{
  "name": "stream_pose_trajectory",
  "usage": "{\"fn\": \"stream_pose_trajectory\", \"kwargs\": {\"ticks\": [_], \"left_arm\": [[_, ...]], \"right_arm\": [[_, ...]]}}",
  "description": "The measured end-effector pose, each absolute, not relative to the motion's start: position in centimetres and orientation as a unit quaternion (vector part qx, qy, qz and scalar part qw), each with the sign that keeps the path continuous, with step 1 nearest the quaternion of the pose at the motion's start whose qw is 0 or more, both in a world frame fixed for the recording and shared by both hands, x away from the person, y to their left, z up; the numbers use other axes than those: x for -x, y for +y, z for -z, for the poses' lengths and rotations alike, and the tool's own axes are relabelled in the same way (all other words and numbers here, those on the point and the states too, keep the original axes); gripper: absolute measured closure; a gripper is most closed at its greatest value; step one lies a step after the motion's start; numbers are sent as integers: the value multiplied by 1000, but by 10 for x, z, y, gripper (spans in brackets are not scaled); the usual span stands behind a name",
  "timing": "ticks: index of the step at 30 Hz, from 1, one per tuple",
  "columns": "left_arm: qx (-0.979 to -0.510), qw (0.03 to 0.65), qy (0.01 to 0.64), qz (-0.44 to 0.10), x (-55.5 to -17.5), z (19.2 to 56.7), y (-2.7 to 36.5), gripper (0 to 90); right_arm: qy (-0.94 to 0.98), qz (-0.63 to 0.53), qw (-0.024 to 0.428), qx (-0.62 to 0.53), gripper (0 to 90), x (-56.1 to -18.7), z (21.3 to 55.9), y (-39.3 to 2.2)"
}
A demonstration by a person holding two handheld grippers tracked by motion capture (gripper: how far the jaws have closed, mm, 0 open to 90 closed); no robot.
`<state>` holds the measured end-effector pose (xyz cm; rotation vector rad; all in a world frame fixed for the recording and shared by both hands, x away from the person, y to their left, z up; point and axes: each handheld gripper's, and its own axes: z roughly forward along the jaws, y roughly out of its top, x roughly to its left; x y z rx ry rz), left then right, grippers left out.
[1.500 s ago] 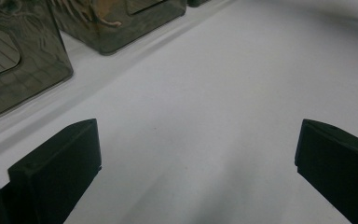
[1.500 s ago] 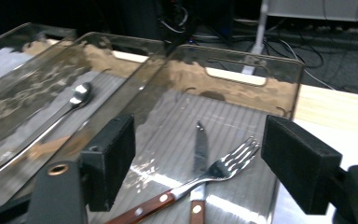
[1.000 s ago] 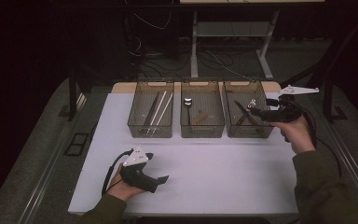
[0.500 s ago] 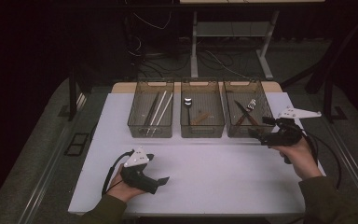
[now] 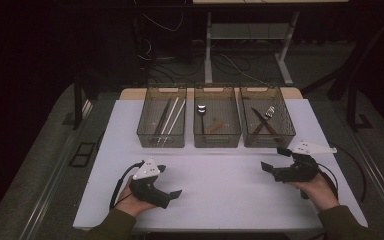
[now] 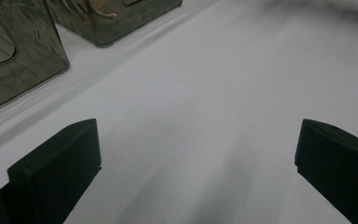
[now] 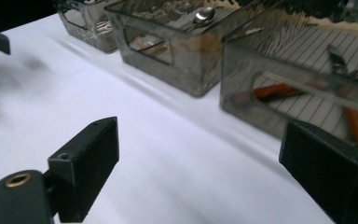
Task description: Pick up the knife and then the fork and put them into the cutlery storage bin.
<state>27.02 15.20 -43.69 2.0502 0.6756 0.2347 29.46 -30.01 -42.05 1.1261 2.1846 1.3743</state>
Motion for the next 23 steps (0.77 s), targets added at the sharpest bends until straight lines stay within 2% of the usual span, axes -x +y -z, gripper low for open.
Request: {"fn": "stream_pose_trajectory", "kwargs": {"ticks": [11, 23], "left_arm": [[-836, 466, 272, -94, -270, 437, 152, 0], [-837, 467, 269, -96, -270, 437, 151, 0]], "right_arm": [[776, -481, 141, -383, 123, -266, 435, -299], [796, -460, 133, -370, 123, -257, 445, -295]]}}
